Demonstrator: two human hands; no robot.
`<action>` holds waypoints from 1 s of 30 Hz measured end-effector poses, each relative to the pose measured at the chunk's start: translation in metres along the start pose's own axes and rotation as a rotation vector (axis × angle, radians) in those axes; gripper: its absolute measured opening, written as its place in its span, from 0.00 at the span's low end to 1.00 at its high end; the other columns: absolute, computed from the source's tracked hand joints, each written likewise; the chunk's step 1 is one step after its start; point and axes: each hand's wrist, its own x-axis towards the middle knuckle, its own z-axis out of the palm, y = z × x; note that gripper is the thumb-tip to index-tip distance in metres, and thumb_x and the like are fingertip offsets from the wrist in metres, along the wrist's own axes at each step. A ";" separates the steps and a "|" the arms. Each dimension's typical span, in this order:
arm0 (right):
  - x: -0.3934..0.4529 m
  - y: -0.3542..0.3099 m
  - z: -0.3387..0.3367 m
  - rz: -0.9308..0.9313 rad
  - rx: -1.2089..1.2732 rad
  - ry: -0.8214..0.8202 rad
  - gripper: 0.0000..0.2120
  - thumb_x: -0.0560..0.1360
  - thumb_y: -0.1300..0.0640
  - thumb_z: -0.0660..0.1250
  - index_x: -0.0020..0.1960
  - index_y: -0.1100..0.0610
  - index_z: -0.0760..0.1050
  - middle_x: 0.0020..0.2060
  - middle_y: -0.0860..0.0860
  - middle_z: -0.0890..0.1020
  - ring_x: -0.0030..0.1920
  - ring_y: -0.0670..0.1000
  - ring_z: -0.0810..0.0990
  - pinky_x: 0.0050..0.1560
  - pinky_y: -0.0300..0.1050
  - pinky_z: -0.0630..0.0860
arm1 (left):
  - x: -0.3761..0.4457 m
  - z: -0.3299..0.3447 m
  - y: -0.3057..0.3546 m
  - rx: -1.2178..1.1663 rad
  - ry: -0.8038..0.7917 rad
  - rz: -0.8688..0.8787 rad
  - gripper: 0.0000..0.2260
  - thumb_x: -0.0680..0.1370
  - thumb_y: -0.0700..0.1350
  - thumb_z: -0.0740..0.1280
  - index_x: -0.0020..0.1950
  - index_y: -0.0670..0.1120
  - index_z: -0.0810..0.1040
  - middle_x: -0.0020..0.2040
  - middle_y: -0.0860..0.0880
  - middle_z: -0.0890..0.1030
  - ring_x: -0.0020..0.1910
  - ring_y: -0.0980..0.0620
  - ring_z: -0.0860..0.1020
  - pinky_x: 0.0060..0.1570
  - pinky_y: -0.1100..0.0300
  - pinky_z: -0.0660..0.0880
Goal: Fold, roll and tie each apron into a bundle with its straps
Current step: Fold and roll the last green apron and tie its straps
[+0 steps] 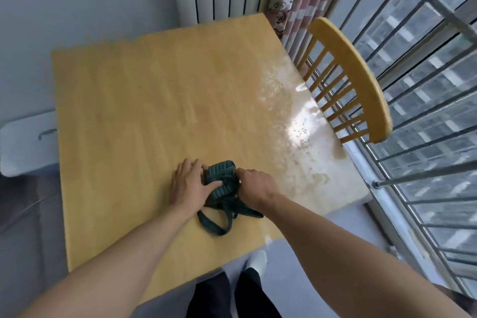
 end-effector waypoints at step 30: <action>-0.016 0.038 0.007 -0.139 0.335 0.354 0.06 0.77 0.51 0.74 0.52 0.49 0.87 0.44 0.43 0.82 0.39 0.42 0.78 0.42 0.37 0.77 | 0.039 0.004 0.052 -0.471 -0.133 -0.326 0.25 0.86 0.56 0.53 0.39 0.49 0.82 0.33 0.51 0.84 0.35 0.51 0.81 0.33 0.57 0.73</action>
